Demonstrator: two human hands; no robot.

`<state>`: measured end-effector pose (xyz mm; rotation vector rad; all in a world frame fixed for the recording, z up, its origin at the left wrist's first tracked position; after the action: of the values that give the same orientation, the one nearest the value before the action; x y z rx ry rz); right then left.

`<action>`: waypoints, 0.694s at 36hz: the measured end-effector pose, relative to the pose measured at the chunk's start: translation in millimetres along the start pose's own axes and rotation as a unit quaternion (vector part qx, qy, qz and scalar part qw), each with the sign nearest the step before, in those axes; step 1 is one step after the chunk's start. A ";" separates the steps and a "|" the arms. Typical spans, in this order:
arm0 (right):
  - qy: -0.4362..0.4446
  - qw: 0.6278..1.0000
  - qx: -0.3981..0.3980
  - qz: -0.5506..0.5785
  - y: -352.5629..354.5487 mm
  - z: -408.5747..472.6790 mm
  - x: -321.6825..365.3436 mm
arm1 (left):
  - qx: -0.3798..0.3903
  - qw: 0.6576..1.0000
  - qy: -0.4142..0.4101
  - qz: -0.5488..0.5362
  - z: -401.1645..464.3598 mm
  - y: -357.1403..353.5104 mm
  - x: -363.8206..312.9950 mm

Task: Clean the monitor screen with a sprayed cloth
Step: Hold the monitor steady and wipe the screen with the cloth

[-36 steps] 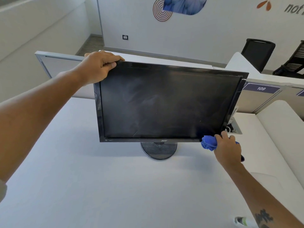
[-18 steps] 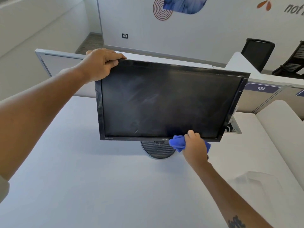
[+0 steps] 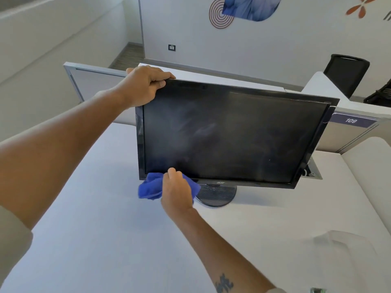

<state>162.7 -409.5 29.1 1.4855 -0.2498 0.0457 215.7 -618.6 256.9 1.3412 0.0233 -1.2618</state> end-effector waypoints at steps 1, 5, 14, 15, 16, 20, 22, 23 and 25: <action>0.024 1.000 -0.002 0.007 -4.0 0.6 10.5 | -0.001 1.000 0.001 0.002 0.0 0.4 0.0; 0.117 0.986 0.056 0.106 -32.2 -8.7 38.7 | 0.000 1.000 -0.002 0.011 1.6 -1.1 -3.3; 0.074 0.946 -0.034 0.313 16.3 -30.5 14.6 | 0.005 1.000 -0.013 0.008 0.9 -0.3 -0.3; 0.070 0.944 -0.076 0.314 32.6 -30.2 7.7 | 0.006 1.000 -0.015 0.008 0.7 -0.2 -1.2; 0.069 0.940 -0.126 0.311 50.4 -30.3 0.2 | 0.006 1.000 -0.015 0.008 0.9 -0.5 -1.3; 0.072 0.919 -0.322 0.215 107.8 -29.8 -31.0 | 0.014 1.000 -0.014 0.020 1.6 -1.9 -3.9; 0.051 0.919 -0.364 0.140 120.1 -23.9 -43.1 | 0.018 0.999 -0.010 0.026 3.0 -2.5 -1.9; 0.037 0.927 -0.358 0.104 118.7 -17.8 -47.5 | 0.021 0.999 -0.010 0.026 3.3 -2.4 -0.9; 0.030 0.948 -0.312 0.051 104.5 -4.4 -51.1 | 0.022 0.999 -0.016 0.023 3.9 -2.2 -0.8</action>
<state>94.4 -389.6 121.2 0.8374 -0.2615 0.0872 211.5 -620.3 257.2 1.3518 -0.0587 -1.2512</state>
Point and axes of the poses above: each hand's wrist, its own z-axis towards the middle knuckle, its own y-axis out of the back of the hand, x = y × z, the point moved 8 cm from there along z, towards the middle knuckle, and after that the axes turned 8 degrees about -z, right-handed, at the moved point
